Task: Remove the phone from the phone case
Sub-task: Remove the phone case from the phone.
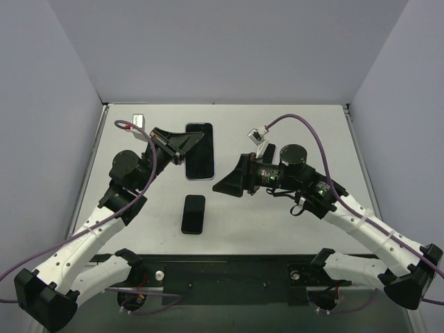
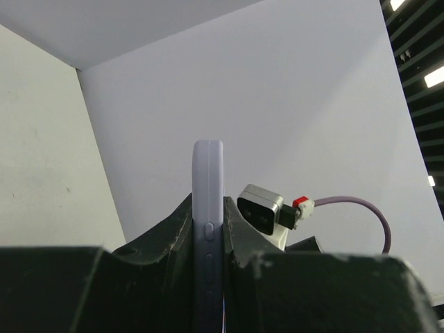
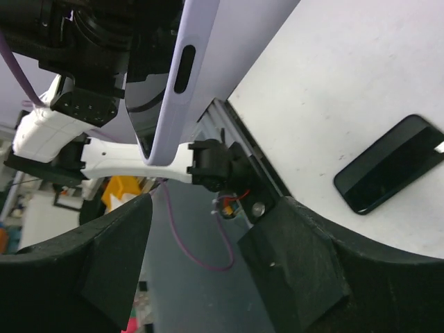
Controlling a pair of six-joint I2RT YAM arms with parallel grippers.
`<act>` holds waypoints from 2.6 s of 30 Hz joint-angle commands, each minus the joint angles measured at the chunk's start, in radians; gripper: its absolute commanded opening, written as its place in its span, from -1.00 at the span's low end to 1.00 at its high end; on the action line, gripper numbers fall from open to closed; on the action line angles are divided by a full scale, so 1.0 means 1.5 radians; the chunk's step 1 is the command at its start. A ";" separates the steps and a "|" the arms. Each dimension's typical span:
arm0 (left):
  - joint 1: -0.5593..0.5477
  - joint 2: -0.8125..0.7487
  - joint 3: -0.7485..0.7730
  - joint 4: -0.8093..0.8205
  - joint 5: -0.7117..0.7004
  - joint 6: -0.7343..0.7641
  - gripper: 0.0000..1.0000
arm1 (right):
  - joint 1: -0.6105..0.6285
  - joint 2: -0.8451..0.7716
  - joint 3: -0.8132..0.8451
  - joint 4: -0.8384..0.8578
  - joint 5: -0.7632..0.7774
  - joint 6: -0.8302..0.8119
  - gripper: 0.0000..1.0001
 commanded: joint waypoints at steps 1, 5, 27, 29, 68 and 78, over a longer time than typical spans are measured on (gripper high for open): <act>0.003 -0.002 0.048 0.053 0.027 0.031 -1.00 | -0.009 0.045 0.053 0.091 -0.131 0.090 0.33; 0.003 -0.003 0.056 0.044 0.029 0.040 -1.00 | -0.010 0.060 0.009 0.245 -0.167 0.173 0.21; 0.027 0.019 0.062 0.055 0.168 -0.205 -1.00 | 0.025 0.043 0.033 0.005 -0.055 -0.259 -1.00; 0.028 0.031 0.035 0.129 0.208 -0.301 -1.00 | 0.071 0.021 0.027 -0.008 0.048 -0.395 -1.00; 0.088 0.028 0.012 0.215 0.190 -0.213 -1.00 | 0.008 0.057 0.082 0.202 -0.172 0.132 0.12; 0.087 0.028 0.016 0.226 0.206 -0.233 -1.00 | 0.003 0.121 0.123 0.212 -0.220 0.093 -0.19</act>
